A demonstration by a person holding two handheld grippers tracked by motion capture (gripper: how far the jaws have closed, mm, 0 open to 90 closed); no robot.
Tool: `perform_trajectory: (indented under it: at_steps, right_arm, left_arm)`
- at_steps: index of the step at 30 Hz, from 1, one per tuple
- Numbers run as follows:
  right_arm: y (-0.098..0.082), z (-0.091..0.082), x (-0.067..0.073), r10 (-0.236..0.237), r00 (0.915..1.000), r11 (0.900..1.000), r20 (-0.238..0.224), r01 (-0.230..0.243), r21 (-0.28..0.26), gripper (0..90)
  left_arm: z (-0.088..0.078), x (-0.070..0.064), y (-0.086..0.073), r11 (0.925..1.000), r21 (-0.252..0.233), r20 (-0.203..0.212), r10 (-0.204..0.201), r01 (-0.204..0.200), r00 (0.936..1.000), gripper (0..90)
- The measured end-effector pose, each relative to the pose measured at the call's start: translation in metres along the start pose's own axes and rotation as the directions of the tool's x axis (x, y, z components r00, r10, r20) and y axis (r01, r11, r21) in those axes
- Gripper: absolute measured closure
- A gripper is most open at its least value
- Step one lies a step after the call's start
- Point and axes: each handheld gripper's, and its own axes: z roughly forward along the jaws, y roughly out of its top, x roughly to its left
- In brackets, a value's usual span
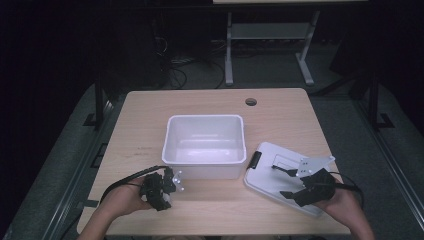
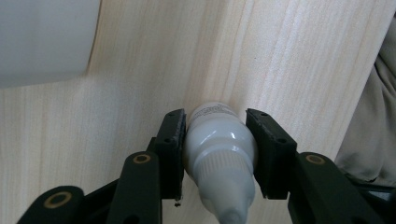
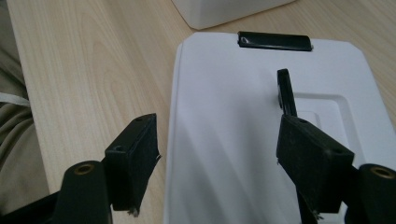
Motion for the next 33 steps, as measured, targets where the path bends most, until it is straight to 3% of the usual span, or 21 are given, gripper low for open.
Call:
perform_trajectory:
  at_steps: [33]
  right_arm:
    - [0.001, 0.001, 0.001, 0.003, 1.0000, 1.000, -0.008, -0.003, 0.012, 28.1]
  left_arm:
    - [-0.021, -0.004, -0.002, 1.0000, 0.000, -0.019, 0.001, -0.001, 0.9998, 59.7]
